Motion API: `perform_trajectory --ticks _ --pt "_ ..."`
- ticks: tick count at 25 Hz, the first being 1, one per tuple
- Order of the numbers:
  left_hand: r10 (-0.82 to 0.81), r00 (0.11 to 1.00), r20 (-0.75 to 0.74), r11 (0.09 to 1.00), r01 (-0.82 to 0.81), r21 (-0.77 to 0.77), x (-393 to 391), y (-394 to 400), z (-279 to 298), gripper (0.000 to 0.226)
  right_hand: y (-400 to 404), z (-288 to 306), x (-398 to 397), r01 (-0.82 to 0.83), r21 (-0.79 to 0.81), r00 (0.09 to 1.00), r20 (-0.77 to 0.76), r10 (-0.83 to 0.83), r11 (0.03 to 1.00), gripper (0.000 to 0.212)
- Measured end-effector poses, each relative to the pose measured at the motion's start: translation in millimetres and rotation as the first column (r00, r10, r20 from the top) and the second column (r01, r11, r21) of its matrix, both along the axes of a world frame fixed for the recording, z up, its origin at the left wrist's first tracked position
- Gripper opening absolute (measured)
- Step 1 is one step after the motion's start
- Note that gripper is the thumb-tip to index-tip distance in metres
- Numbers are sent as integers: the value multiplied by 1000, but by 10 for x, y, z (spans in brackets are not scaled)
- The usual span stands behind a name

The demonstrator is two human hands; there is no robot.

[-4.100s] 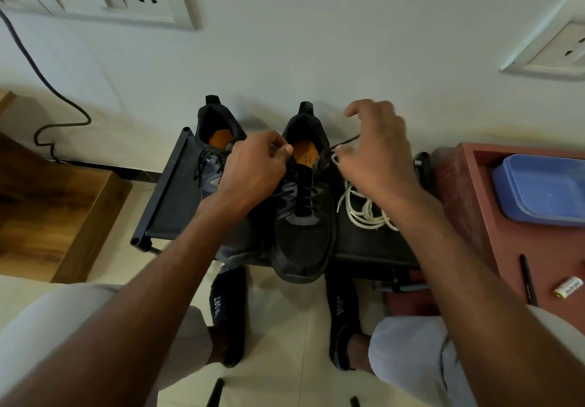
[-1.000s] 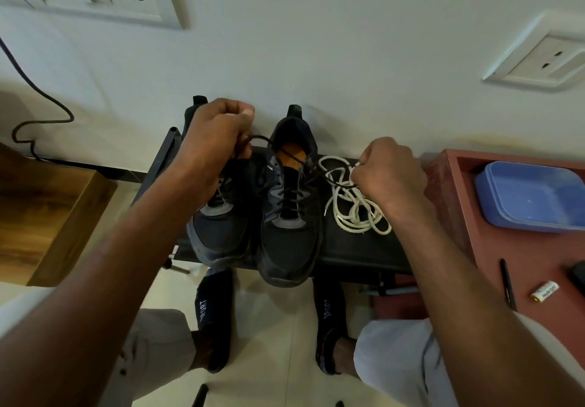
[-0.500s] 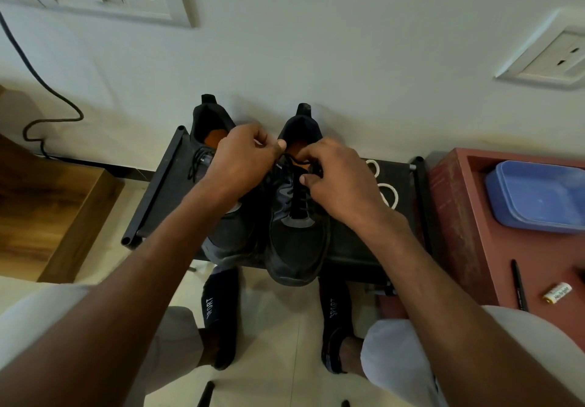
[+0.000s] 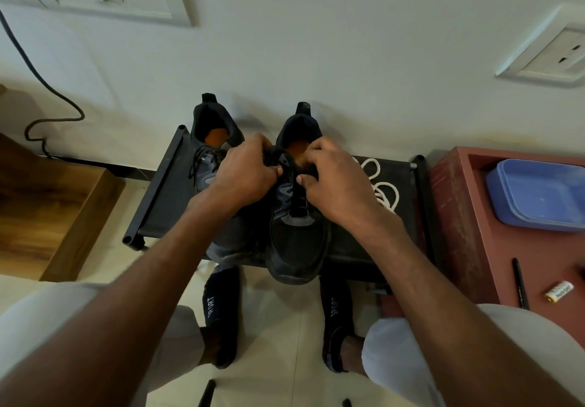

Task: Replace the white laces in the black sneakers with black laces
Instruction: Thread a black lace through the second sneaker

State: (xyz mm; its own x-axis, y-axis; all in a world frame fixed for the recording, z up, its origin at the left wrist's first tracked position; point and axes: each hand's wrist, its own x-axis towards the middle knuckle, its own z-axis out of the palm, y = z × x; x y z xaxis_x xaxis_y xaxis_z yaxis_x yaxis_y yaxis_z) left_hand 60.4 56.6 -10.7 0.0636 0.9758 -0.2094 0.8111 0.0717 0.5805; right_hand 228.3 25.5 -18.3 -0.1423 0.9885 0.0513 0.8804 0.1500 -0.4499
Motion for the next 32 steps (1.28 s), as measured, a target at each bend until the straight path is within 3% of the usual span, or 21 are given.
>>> perform_trajectory --ticks 3,5,7,8,10,12,13,16,17,19,21,24,27,29,32 --pt "-31 999 -26 999 31 23 -2 1 -5 19 22 124 -2 90 6 971 -223 -87 996 5" --pt "-30 1000 -7 998 30 46 -21 22 24 14 58 267 76 159 -104 879 -437 -189 982 5" --pt "11 992 127 1000 -14 26 -53 54 74 17 68 375 186 157 -217 800 -544 -253 963 5" --pt "50 964 263 999 -48 -14 -66 58 113 17 73 382 250 192 -243 808 -510 -294 951 5" --pt "114 849 517 992 -74 -98 -84 56 193 12 88 340 401 326 -231 891 -250 -379 917 3" --pt "89 791 605 994 -36 -99 -96 41 249 10 68 319 467 360 -260 924 -30 -380 896 6" --pt "74 775 628 995 -17 -96 -88 28 260 11 61 314 460 331 -288 938 -4 -346 899 12" --pt "70 739 671 994 1 -105 -26 -16 278 18 44 359 312 140 -231 981 -100 -167 963 43" --pt "66 732 678 994 13 -111 4 -30 277 23 33 385 240 63 -206 972 -209 -107 977 42" --pt "55 727 685 993 34 -115 47 -52 273 28 15 392 139 -11 -224 902 -423 -87 975 19" --pt "63 727 684 995 11 -103 52 -55 263 24 12 353 160 74 -215 919 -365 -151 974 3" --pt "117 714 690 992 -51 -115 18 -48 240 12 25 293 258 204 -144 959 -167 -227 968 6" --pt "97 748 656 994 -35 -106 16 -53 229 10 20 313 157 69 -150 953 -283 -110 986 27" --pt "60 787 614 998 -25 -66 26 -53 220 14 19 324 98 18 -120 923 -379 -62 993 21" --pt "48 795 605 999 -25 -46 14 -52 205 12 43 286 137 75 -104 954 -283 -102 992 8"
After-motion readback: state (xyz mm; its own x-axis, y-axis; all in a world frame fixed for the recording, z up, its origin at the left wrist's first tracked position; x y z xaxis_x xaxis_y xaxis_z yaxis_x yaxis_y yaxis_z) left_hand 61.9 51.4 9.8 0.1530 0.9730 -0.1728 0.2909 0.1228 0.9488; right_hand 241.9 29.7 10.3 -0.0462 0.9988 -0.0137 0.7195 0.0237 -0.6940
